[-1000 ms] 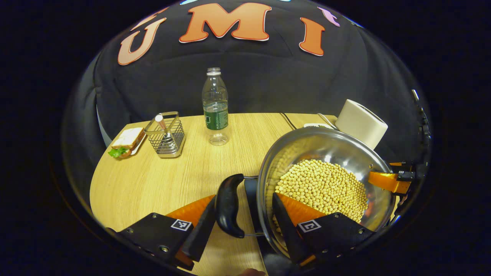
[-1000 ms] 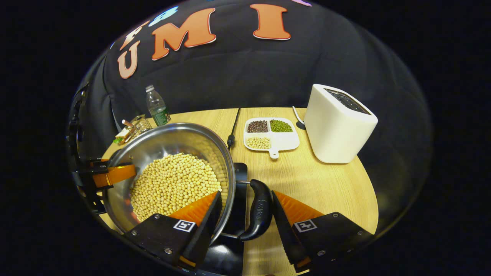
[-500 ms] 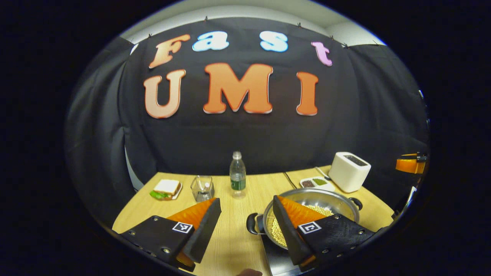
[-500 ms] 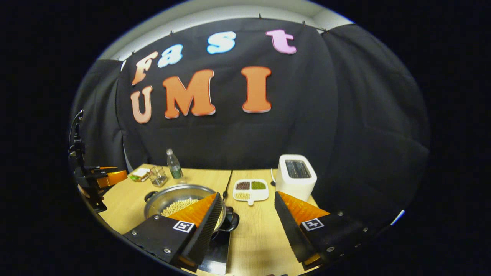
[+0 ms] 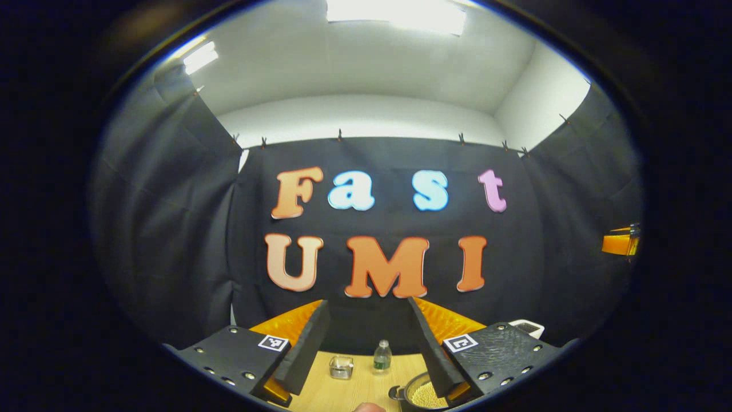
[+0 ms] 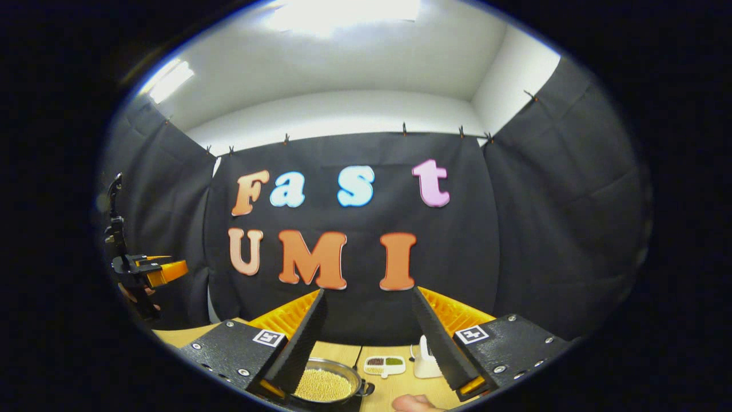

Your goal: First push the handle of the pot to place it horizontally, then grasp the pot with both hands and set it on the induction cooktop.

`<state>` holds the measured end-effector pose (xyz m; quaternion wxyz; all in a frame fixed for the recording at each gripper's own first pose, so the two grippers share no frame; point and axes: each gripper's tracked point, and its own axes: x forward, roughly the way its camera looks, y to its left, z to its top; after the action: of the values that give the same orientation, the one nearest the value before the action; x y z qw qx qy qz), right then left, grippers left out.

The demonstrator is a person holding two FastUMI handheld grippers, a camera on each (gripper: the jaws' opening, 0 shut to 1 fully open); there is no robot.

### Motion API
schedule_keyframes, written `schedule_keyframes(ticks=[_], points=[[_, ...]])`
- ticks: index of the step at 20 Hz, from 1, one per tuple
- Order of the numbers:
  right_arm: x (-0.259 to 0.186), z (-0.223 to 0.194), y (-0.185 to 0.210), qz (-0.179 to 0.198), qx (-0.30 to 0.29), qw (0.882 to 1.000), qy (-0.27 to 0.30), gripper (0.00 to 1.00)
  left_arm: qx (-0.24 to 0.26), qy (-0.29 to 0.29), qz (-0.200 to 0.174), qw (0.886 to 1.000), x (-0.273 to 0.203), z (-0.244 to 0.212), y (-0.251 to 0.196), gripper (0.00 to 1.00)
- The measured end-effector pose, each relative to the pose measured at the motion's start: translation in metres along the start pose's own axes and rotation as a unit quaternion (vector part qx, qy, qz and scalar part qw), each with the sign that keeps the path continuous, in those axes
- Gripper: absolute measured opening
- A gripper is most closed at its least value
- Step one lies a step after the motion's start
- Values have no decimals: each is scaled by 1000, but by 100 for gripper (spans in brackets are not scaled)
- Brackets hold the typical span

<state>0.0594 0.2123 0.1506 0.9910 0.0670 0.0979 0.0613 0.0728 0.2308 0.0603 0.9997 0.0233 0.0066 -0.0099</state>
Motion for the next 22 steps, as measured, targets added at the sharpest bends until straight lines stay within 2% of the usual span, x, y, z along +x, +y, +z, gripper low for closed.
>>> schedule_keyframes(ticks=[1, 2, 3, 7, 8, 10, 11, 12, 15, 16, 18, 19, 22], points=[[1, 15, 9, 5, -2, 1000, -15, 93, -16, -16, 0, 1000, -6, 25, 5, 83], [3, 28, 18, 14, -3, 1000, -25, 98, -44, -23, -7, 999, -9, 47, 7, 83], [2, 40, 26, 26, -4, 999, -31, 97, -69, -29, -9, 997, -18, 66, 13, 84], [-22, 82, 48, 59, -35, 995, -77, 97, -93, -88, 45, 991, -49, 120, 73, 82], [-29, 86, 54, 58, -39, 994, -89, 93, -97, -100, 55, 989, -54, 122, 85, 80], [-40, 93, 76, 70, -56, 990, -110, 94, -90, -104, 72, 988, -51, 117, 97, 84], [-45, 98, 85, 79, -66, 987, -120, 97, -81, -102, 74, 989, -47, 114, 101, 83], [-46, 104, 93, 86, -76, 985, -130, 94, -71, -96, 71, 990, -44, 112, 98, 83], [-47, 122, 88, 66, -97, 980, -161, 95, -51, -75, 56, 994, -43, 106, 91, 83], [-44, 123, 82, 53, -102, 979, -166, 92, -42, -71, 53, 995, -40, 103, 90, 80], [-34, 117, 69, 25, -103, 982, -157, 95, -26, -64, 50, 996, -35, 97, 84, 83], [-29, 112, 64, 19, -98, 984, -147, 95, -21, -60, 49, 997, -32, 92, 82, 80], [-19, 98, 52, 9, -80, 989, -123, 95, -9, -44, 51, 998, -24, 79, 76, 83]])
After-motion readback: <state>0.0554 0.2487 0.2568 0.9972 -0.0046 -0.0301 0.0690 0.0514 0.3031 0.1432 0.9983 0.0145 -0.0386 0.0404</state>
